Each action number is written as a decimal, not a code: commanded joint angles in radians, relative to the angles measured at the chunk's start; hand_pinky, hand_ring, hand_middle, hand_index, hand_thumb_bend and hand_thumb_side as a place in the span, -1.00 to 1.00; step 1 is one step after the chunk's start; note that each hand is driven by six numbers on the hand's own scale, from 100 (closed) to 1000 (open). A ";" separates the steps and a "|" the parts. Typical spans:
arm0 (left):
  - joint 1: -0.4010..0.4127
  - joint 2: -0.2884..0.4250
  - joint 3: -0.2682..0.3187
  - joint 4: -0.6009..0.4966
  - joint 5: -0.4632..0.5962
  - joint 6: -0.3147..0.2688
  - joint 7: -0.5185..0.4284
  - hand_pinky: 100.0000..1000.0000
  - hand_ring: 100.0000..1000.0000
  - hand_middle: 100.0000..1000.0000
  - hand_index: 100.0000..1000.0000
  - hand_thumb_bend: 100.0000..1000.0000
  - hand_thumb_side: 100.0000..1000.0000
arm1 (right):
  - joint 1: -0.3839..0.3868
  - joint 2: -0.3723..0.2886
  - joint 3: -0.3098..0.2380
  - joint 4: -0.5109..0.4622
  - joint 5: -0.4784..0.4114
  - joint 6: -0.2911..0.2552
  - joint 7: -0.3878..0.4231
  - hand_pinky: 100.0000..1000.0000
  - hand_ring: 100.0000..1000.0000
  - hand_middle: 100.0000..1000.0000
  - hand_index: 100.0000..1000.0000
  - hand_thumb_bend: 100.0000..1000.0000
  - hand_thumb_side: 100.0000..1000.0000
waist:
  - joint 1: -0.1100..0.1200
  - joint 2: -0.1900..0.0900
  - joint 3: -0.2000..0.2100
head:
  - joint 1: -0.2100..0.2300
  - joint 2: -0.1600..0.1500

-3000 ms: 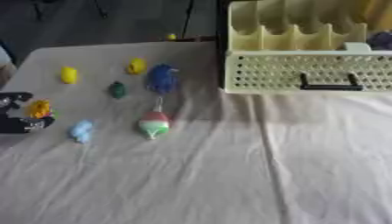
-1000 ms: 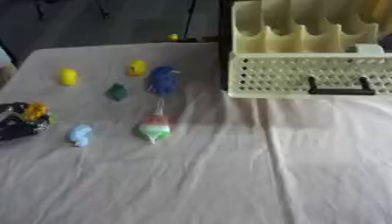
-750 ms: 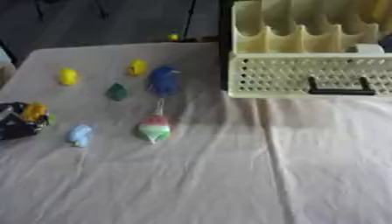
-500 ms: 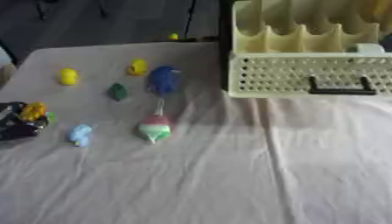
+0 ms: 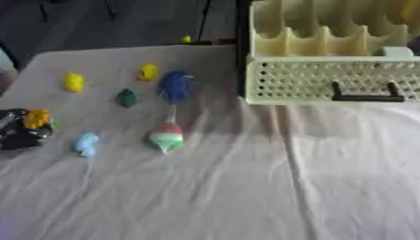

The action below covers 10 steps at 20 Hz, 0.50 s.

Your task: Pick up objects from table and place into drawer.

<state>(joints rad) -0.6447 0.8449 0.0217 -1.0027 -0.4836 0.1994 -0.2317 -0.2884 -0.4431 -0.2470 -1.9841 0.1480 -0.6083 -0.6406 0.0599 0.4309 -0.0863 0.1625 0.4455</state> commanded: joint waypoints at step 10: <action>-0.020 0.036 -0.010 -0.067 -0.023 0.000 0.014 0.04 0.12 -0.04 0.58 -1.00 -0.21 | 0.009 -0.018 -0.012 -0.016 -0.016 -0.035 -0.054 -0.33 -0.24 -0.32 0.48 -1.00 0.18 | 0.005 -0.049 0.010 | 0.004 0.005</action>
<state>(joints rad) -0.6459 0.8436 0.0079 -1.0464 -0.5013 0.1990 -0.2225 -0.2756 -0.4431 -0.2480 -1.9841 0.1387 -0.6013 -0.6477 0.0661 0.4088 -0.0776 0.1654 0.4469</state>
